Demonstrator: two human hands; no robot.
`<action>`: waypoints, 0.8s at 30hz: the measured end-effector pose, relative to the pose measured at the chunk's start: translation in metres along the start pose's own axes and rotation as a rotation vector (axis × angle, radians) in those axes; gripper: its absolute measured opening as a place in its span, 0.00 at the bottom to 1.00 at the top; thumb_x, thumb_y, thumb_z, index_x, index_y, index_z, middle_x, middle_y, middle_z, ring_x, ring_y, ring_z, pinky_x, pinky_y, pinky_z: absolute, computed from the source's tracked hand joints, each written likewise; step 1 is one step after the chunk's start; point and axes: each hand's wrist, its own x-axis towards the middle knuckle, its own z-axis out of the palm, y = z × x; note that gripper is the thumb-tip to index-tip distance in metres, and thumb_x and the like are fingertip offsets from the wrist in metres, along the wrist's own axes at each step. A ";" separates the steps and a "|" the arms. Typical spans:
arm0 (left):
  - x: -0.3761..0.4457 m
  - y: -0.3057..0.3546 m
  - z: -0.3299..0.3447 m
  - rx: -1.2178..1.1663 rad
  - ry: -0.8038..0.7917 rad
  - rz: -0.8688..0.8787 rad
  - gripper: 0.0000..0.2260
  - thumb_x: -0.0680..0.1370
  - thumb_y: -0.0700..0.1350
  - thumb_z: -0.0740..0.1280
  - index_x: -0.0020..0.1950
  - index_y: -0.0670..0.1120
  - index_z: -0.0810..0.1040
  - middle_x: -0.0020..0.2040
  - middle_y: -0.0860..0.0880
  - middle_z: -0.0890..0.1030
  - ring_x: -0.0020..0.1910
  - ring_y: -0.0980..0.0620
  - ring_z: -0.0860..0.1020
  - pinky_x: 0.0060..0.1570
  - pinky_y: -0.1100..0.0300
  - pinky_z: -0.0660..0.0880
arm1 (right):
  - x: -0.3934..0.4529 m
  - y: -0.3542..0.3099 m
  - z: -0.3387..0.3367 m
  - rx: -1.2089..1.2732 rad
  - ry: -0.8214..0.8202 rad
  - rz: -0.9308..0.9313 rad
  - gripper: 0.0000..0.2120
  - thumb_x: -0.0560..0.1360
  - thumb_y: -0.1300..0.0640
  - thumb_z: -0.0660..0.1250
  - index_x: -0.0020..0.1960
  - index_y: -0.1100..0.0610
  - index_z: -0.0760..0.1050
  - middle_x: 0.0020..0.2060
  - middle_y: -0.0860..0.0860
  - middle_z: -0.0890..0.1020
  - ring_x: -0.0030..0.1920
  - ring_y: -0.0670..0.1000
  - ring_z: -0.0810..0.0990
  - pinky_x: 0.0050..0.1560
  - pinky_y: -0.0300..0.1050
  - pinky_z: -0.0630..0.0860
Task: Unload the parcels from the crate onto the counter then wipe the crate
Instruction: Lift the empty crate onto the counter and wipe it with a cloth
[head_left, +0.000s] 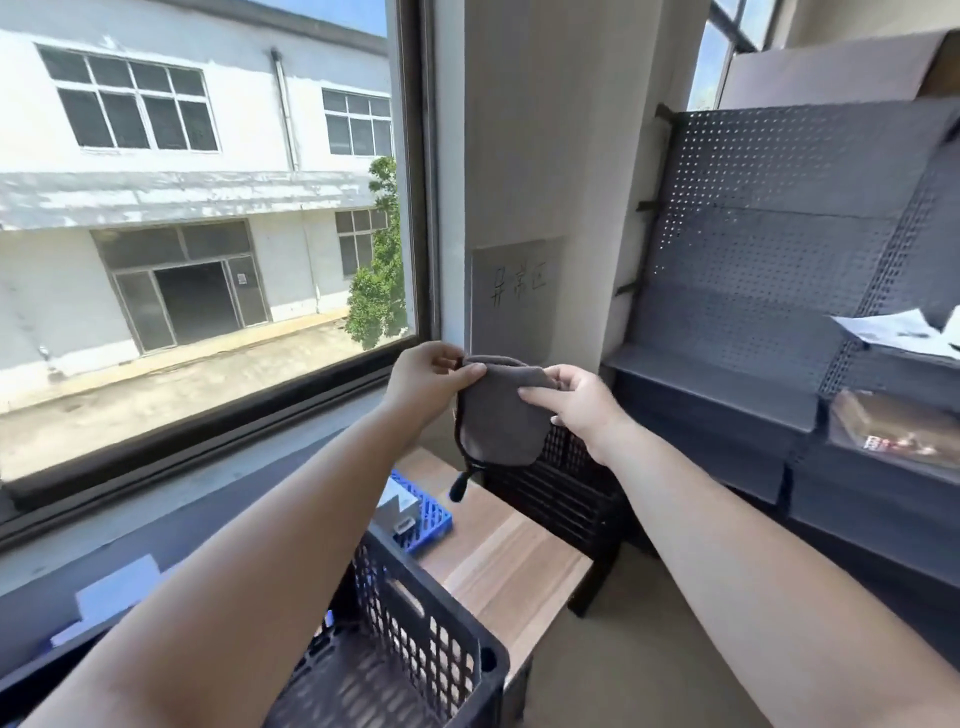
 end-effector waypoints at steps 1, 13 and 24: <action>0.010 -0.001 0.015 0.043 -0.008 0.013 0.09 0.73 0.48 0.76 0.48 0.46 0.82 0.41 0.54 0.79 0.39 0.62 0.75 0.37 0.69 0.70 | 0.011 0.002 -0.017 -0.010 0.012 -0.015 0.10 0.73 0.60 0.74 0.52 0.57 0.77 0.41 0.49 0.80 0.39 0.42 0.77 0.33 0.28 0.71; 0.109 -0.033 0.158 0.364 -0.077 -0.126 0.20 0.58 0.74 0.68 0.33 0.60 0.80 0.48 0.57 0.80 0.59 0.49 0.75 0.63 0.45 0.71 | 0.150 0.050 -0.141 -0.148 -0.074 0.014 0.03 0.74 0.59 0.73 0.44 0.57 0.79 0.40 0.50 0.82 0.39 0.45 0.79 0.39 0.36 0.75; 0.149 -0.166 0.150 0.772 0.108 -0.163 0.12 0.73 0.63 0.71 0.37 0.57 0.78 0.69 0.55 0.72 0.75 0.49 0.53 0.72 0.37 0.40 | 0.287 0.158 -0.058 -0.455 -0.331 -0.095 0.07 0.69 0.52 0.77 0.42 0.48 0.80 0.49 0.48 0.81 0.58 0.51 0.75 0.60 0.48 0.73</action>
